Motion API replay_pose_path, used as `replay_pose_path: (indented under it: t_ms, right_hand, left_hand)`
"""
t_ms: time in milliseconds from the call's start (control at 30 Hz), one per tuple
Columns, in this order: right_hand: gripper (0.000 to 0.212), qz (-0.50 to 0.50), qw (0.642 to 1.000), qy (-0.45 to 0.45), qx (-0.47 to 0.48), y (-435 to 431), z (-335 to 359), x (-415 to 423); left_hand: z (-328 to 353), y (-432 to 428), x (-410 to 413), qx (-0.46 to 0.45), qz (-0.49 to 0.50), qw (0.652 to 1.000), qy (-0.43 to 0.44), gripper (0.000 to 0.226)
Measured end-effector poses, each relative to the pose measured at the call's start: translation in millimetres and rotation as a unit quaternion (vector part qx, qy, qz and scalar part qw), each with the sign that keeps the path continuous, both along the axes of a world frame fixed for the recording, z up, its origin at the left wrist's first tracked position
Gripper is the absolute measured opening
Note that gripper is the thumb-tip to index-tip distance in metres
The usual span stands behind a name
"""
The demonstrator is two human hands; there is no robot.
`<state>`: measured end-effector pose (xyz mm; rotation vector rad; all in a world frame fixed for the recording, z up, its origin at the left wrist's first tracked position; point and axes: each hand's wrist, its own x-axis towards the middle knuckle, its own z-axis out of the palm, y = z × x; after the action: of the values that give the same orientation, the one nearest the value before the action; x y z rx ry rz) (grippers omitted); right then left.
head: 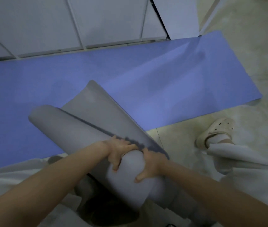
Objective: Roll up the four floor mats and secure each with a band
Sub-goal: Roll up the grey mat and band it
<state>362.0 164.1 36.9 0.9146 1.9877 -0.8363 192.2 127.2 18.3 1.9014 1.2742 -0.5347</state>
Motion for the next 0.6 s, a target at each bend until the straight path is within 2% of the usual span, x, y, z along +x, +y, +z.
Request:
replay_pose_path:
  t_ms: [67, 133, 200, 267, 333, 433, 500, 600]
  right_hand:
    - [0.104, -0.009, 1.000, 0.002, 0.002, 6, -2, -2]
    - [0.105, -0.014, 1.000, -0.003, 0.012, 15, -2, -4]
    - [0.103, -0.017, 1.000, -0.003, 0.025, 27, 1, -9]
    - [0.100, -0.022, 0.999, 0.001, 0.032, 38, 8, -16]
    - [0.095, -0.024, 0.998, 0.011, 0.049, 46, 14, -22]
    - [0.090, -0.029, 0.996, 0.029, 0.081, 53, 23, -27]
    - [0.090, -0.039, 0.994, 0.040, 0.091, 55, 29, -26]
    - [0.088, -0.091, 0.990, 0.061, 0.085, 60, 39, -18]
  left_hand:
    - [-3, -10, -5, 0.034, 0.052, 0.998, 0.016, 0.107]
    - [-4, -24, -13, 0.065, 0.160, 0.984, 0.044, 0.109]
    - [-4, -42, -18, 0.076, 0.317, 0.944, 0.054, 0.118]
    - [-5, -59, -16, 0.081, 0.476, 0.875, 0.042, 0.126]
    - [-5, -69, -6, 0.066, 0.615, 0.785, 0.006, 0.129]
    - [-13, -72, 9, 0.006, 0.779, 0.614, -0.124, 0.116]
    - [-16, -71, 11, 0.035, 0.823, 0.520, -0.226, 0.102]
    - [-7, -66, 9, 0.099, 0.828, 0.435, -0.338, 0.080]
